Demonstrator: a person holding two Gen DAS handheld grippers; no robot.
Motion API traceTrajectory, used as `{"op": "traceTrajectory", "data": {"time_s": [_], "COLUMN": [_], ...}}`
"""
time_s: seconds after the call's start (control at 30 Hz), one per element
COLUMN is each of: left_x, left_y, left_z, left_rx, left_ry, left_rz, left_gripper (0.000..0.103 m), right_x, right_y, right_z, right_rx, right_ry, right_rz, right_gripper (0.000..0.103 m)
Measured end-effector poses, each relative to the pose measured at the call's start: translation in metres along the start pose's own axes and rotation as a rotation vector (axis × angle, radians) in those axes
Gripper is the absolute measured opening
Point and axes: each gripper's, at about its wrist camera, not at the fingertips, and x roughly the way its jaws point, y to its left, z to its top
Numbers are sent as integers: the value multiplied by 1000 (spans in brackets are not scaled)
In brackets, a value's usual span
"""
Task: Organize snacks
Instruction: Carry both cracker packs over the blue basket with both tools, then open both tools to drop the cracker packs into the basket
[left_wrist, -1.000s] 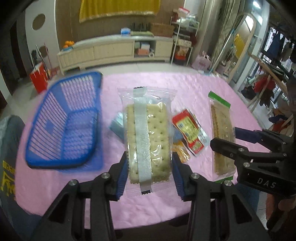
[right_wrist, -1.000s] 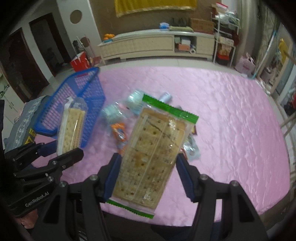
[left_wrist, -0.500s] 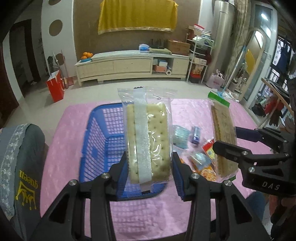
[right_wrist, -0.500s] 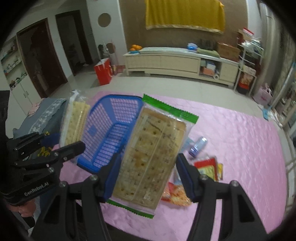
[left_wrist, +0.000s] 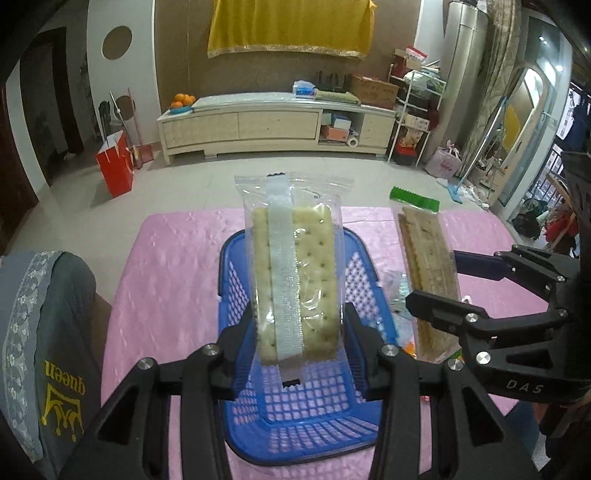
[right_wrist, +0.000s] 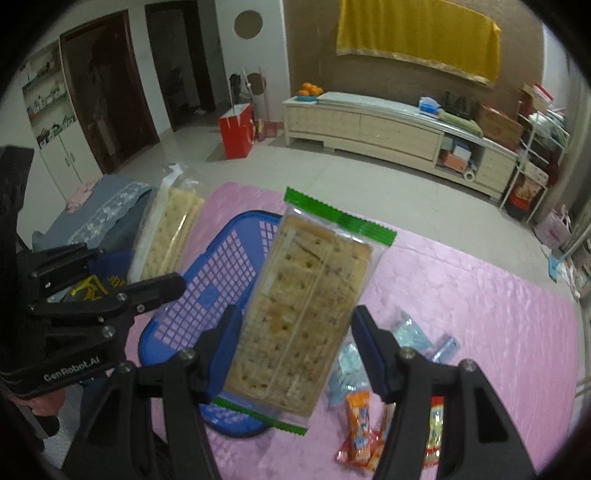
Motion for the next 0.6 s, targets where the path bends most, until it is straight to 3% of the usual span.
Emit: {"op": "traceTrajectory", "data": {"time_s": [0.3, 0.6], "left_x": [27, 39], "left_y": [24, 28], "left_z": [4, 6], "left_rx": [-58, -55], "left_ry": [45, 61], "left_rz": [2, -4], "left_gripper": [41, 41], "right_x": [58, 90], "right_y": [10, 20], "right_z": [28, 32], "right_rx": [-46, -104], "right_ry": [91, 154], "right_rz": [28, -27], "right_gripper": [65, 67]}}
